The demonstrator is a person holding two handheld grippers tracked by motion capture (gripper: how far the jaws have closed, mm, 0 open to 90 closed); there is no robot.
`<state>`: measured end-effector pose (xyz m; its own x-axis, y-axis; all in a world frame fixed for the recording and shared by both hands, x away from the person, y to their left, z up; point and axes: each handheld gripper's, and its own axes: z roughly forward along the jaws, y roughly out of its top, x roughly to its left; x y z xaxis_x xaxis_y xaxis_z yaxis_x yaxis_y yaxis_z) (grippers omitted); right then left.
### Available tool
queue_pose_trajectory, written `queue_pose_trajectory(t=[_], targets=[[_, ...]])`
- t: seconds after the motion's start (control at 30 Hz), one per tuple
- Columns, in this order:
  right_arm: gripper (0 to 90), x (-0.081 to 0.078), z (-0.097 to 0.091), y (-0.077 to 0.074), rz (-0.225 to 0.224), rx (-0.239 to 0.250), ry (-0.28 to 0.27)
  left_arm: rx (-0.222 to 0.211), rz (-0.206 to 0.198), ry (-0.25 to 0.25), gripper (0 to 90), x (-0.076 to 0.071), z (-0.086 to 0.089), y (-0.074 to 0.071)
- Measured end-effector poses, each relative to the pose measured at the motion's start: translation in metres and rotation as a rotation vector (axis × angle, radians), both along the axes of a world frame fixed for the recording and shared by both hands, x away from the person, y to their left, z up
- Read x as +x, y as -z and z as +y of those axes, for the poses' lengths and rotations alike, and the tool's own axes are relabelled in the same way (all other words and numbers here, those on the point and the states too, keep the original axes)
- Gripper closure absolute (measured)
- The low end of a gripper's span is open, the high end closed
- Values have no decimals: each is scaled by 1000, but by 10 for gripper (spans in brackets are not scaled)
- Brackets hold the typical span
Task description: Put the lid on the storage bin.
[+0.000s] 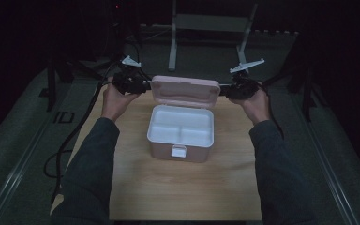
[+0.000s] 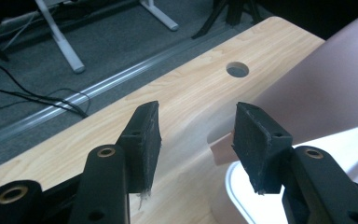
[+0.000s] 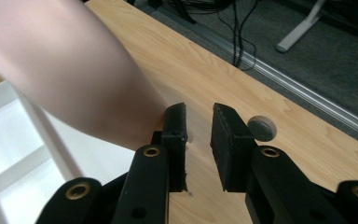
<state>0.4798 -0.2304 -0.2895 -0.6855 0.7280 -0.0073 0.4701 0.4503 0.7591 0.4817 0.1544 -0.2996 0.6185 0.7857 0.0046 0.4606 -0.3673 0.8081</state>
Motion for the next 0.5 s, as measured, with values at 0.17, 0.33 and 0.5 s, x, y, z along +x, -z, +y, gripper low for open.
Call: queue_pose_trajectory(t=[0.17, 0.33, 0.5], targets=[[753, -6, 0, 4, 4, 0, -29, 28, 15, 16, 500, -7, 0, 5], [750, -11, 1, 9, 5, -11, -48, 26, 22, 29, 495, -13, 2, 9], [748, -16, 1, 16, 8, -14, -65, 25, 24, 40, 494, -22, 3, 17]])
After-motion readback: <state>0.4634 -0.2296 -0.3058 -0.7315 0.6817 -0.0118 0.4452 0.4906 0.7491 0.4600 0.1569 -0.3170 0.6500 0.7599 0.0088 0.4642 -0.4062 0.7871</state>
